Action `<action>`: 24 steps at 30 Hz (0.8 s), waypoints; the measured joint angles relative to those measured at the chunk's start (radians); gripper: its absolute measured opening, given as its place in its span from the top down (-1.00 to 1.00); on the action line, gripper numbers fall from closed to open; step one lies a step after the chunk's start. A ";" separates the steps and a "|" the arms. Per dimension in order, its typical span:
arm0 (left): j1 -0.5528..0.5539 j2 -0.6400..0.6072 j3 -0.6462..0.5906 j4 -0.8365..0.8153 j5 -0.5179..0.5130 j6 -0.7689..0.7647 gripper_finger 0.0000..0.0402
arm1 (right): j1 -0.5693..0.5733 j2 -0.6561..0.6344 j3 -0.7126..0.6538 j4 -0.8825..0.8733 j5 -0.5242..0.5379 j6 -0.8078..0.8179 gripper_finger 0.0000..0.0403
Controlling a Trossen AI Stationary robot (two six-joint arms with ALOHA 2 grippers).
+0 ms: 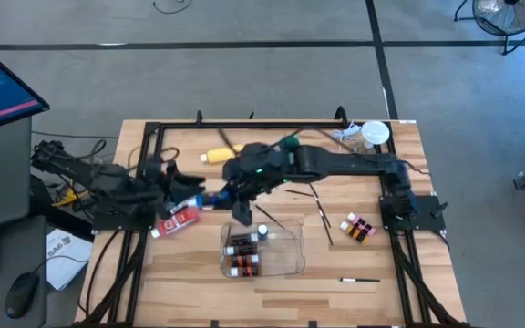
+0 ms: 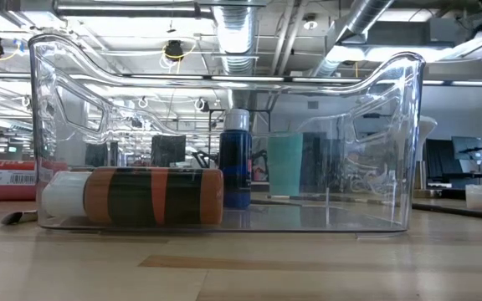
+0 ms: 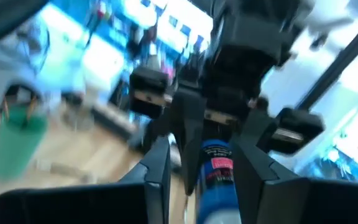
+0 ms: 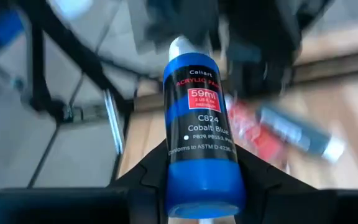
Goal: Pick & Place Paint Supplies
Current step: Put the blue paint bottle into the transparent bin
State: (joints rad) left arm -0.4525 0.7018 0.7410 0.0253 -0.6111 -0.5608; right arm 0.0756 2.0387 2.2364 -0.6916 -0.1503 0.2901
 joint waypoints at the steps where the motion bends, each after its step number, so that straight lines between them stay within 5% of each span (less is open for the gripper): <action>1: 0.001 0.005 0.000 0.043 -0.003 0.019 0.60 | 0.005 -0.017 0.000 -0.003 0.028 0.001 0.46; 8: 0.008 0.021 0.002 0.239 0.001 0.112 0.59 | 0.055 -0.104 -0.001 0.008 0.239 0.000 0.47; 24: 0.020 0.069 -0.003 0.277 0.011 0.115 0.56 | 0.253 -0.132 0.001 -0.014 0.474 0.004 0.47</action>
State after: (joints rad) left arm -0.4324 0.7704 0.7380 0.3028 -0.5998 -0.4461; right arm 0.3287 1.9067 2.2372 -0.7059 0.3241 0.2937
